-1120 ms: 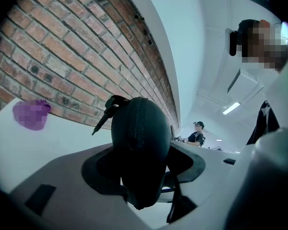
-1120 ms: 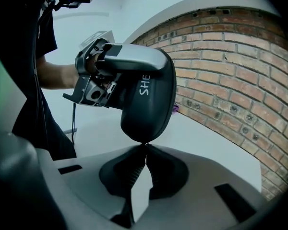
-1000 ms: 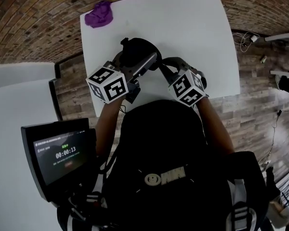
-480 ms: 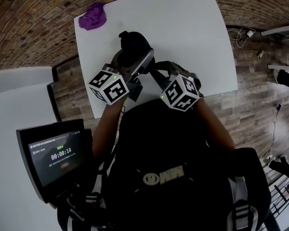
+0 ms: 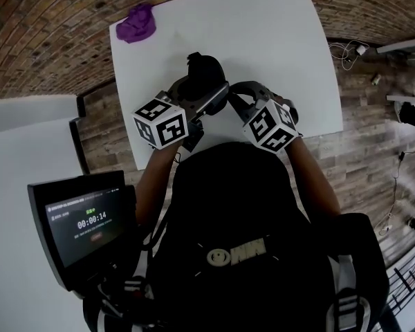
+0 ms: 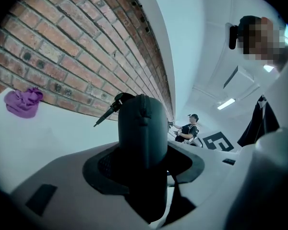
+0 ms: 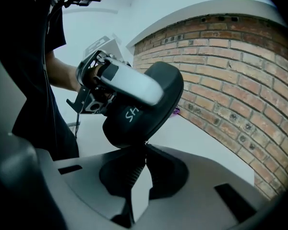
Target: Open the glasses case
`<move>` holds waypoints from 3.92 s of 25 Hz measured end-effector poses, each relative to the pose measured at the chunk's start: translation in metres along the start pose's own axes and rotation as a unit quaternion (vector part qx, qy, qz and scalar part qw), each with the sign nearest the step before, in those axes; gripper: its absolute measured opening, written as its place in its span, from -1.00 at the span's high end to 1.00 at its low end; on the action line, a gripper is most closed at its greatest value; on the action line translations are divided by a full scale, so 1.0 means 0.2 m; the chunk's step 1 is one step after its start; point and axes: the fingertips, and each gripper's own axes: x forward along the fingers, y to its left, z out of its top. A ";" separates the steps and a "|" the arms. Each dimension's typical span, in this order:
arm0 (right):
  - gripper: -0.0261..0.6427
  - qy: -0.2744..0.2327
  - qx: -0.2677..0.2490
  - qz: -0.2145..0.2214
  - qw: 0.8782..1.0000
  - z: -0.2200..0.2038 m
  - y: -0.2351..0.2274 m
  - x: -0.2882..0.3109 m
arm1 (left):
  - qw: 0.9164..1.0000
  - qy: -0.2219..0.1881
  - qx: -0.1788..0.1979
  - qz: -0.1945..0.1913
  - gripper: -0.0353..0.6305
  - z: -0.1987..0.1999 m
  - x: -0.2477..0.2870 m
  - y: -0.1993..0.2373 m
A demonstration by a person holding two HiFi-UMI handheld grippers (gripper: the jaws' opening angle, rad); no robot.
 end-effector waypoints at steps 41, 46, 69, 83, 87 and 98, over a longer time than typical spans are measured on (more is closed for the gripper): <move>0.04 -0.285 0.241 0.240 0.896 0.38 -0.06 -0.28 | 0.984 0.079 0.056 -0.148 0.08 -0.19 0.07 -0.28; 0.05 -0.446 0.380 0.171 0.792 0.38 -0.38 -0.48 | 0.990 0.026 0.026 -0.138 -0.07 -0.12 0.03 -0.22; 0.05 -0.367 0.416 0.038 0.831 0.11 -0.40 -0.35 | 0.988 -0.121 -0.081 -0.056 0.06 0.19 -0.20 0.08; 0.88 -0.065 0.065 -0.114 0.989 0.08 -0.20 -0.08 | 0.993 -0.071 -0.077 -0.062 0.08 0.06 -0.10 0.01; 0.88 -0.041 0.056 -0.108 0.992 0.03 -0.20 -0.08 | 0.994 -0.049 -0.075 -0.063 0.09 0.00 -0.11 0.01; 0.89 0.029 -0.111 -0.145 0.983 -0.03 -0.30 -0.13 | 0.996 0.010 -0.058 -0.071 0.09 -0.11 -0.10 0.00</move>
